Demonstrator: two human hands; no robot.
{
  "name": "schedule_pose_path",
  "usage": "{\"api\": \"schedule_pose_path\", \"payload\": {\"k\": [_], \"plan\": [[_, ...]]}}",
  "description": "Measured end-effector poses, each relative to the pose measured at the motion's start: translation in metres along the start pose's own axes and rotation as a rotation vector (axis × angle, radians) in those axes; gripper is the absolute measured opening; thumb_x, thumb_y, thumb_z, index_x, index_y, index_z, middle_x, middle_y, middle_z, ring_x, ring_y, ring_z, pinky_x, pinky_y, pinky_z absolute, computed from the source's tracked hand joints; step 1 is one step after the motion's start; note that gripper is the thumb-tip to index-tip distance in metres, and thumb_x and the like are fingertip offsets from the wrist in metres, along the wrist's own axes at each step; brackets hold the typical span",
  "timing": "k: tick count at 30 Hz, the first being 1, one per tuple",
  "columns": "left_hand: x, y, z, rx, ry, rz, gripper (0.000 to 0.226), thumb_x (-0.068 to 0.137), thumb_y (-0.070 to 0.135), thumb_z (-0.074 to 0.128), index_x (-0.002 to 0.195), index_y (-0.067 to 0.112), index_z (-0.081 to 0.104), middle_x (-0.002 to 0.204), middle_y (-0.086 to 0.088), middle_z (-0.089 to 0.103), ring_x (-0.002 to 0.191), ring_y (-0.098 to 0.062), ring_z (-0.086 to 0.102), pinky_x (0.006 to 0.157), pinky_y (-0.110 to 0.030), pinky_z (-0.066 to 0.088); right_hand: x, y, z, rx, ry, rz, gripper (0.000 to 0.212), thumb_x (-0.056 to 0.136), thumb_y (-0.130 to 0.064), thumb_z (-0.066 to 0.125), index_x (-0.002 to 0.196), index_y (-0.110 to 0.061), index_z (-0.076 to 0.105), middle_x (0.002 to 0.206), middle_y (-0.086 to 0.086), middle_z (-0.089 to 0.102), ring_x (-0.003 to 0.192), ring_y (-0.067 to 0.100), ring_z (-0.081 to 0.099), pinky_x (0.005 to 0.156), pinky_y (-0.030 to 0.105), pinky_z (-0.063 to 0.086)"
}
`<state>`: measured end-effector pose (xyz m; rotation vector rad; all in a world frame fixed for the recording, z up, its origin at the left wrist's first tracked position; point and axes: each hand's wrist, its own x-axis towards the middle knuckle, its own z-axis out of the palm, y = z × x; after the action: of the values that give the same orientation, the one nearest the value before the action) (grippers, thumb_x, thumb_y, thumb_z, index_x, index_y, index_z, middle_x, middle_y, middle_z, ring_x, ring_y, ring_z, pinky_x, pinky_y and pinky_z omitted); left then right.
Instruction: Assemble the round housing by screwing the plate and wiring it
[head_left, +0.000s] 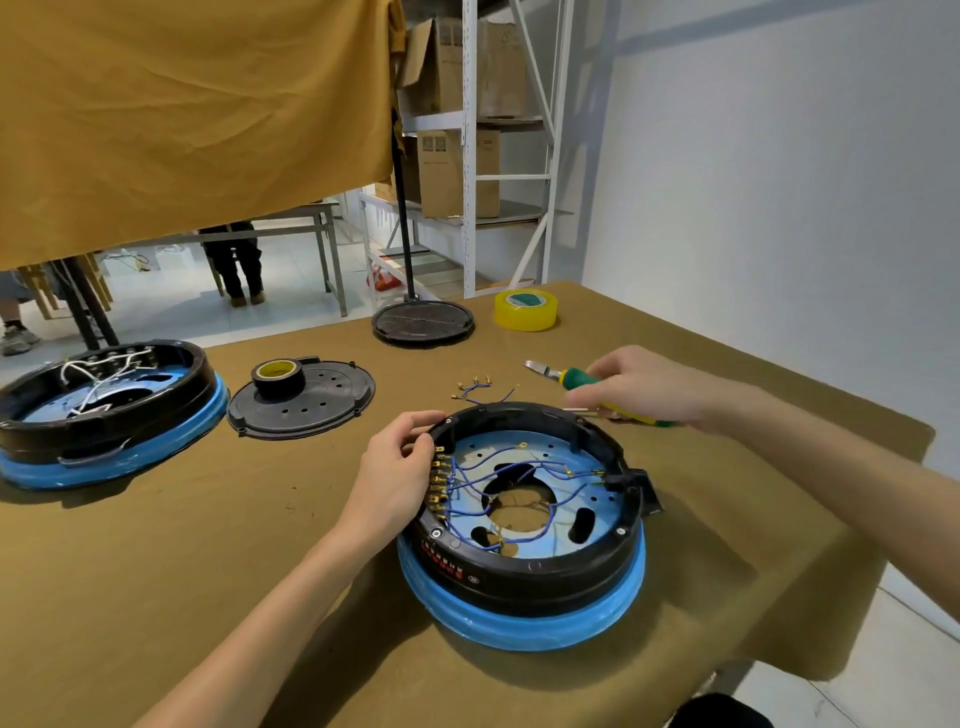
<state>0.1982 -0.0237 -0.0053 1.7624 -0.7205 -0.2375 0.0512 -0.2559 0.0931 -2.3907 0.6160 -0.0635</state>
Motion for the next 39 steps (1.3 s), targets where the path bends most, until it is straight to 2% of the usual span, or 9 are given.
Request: {"api": "schedule_pose_path", "payload": {"k": [3,7,9,14,18,21,28,35,39], "plan": [[0.000,-0.001,0.000,-0.010,0.001,0.007,0.032,0.108,0.012,0.043,0.128,0.026,0.064,0.113,0.009,0.069,0.094,-0.003,0.069,0.070,-0.018,0.055,0.027,0.031,0.018,-0.171,0.184,0.087,0.042,0.087,-0.049,0.073,0.098,-0.010,0.068,0.087,0.006,0.066,0.075,0.019,0.057,0.067,0.033,0.041],[0.003,-0.003,-0.002,0.011,-0.011,0.014,0.032,0.107,0.011,0.045,0.124,0.028,0.065,0.109,0.011,0.070,0.089,0.003,0.069,0.067,-0.015,0.055,0.046,0.059,0.021,-0.104,0.110,0.216,0.038,0.088,-0.040,0.075,0.102,-0.004,0.074,0.095,0.009,0.069,0.082,0.020,0.062,0.072,0.032,0.049],[0.004,-0.004,-0.003,0.020,-0.020,0.010,0.031,0.107,0.012,0.045,0.123,0.030,0.065,0.109,0.011,0.070,0.089,0.003,0.069,0.069,-0.017,0.055,0.050,0.068,0.027,-0.178,0.093,0.185,0.032,0.090,-0.032,0.072,0.108,-0.005,0.074,0.104,0.010,0.072,0.094,0.023,0.067,0.085,0.036,0.054],[0.006,-0.006,-0.004,0.018,-0.035,0.012,0.030,0.107,0.012,0.045,0.124,0.029,0.063,0.110,0.011,0.070,0.089,0.003,0.070,0.067,-0.017,0.056,0.067,0.063,0.029,-0.274,0.064,0.134,0.026,0.096,-0.019,0.064,0.116,-0.003,0.069,0.115,0.012,0.071,0.104,0.029,0.067,0.093,0.040,0.056],[0.009,-0.006,-0.003,-0.003,-0.052,0.004,0.030,0.107,0.011,0.045,0.124,0.027,0.062,0.113,0.009,0.068,0.092,0.003,0.069,0.068,-0.018,0.057,0.094,0.031,0.021,-0.206,0.304,-0.060,0.029,0.095,-0.017,0.063,0.121,-0.006,0.069,0.121,0.010,0.070,0.104,0.022,0.063,0.094,0.036,0.053],[0.010,-0.005,-0.003,-0.010,-0.059,0.013,0.030,0.107,0.010,0.044,0.123,0.027,0.063,0.113,0.011,0.068,0.092,0.005,0.068,0.068,-0.015,0.056,0.122,0.000,0.040,-0.317,0.154,-0.200,0.032,0.097,-0.022,0.061,0.125,-0.009,0.068,0.125,0.008,0.068,0.109,0.021,0.062,0.097,0.037,0.052],[0.009,-0.008,-0.005,-0.044,-0.084,0.007,0.030,0.108,0.015,0.045,0.123,0.034,0.062,0.115,0.010,0.069,0.095,0.000,0.070,0.070,-0.019,0.057,0.183,-0.029,0.082,-0.537,-0.114,-0.151,0.040,0.096,-0.044,0.067,0.113,-0.008,0.062,0.106,0.007,0.065,0.097,0.027,0.063,0.084,0.041,0.055],[0.012,-0.010,-0.005,-0.077,-0.090,0.007,0.030,0.108,0.014,0.045,0.122,0.033,0.063,0.115,0.007,0.070,0.097,-0.004,0.071,0.074,-0.022,0.059,0.187,-0.033,0.089,-0.464,-0.105,-0.217,0.020,0.107,-0.020,0.048,0.112,-0.004,0.059,0.112,0.016,0.067,0.098,0.031,0.063,0.088,0.045,0.053],[0.009,-0.007,-0.004,-0.065,-0.068,0.005,0.028,0.107,0.016,0.048,0.121,0.035,0.062,0.118,0.012,0.069,0.101,0.003,0.067,0.086,-0.025,0.059,0.148,-0.044,0.077,-0.128,0.067,-0.345,0.011,0.108,-0.015,0.041,0.105,-0.009,0.051,0.097,0.009,0.066,0.088,0.026,0.061,0.080,0.042,0.051]]}}
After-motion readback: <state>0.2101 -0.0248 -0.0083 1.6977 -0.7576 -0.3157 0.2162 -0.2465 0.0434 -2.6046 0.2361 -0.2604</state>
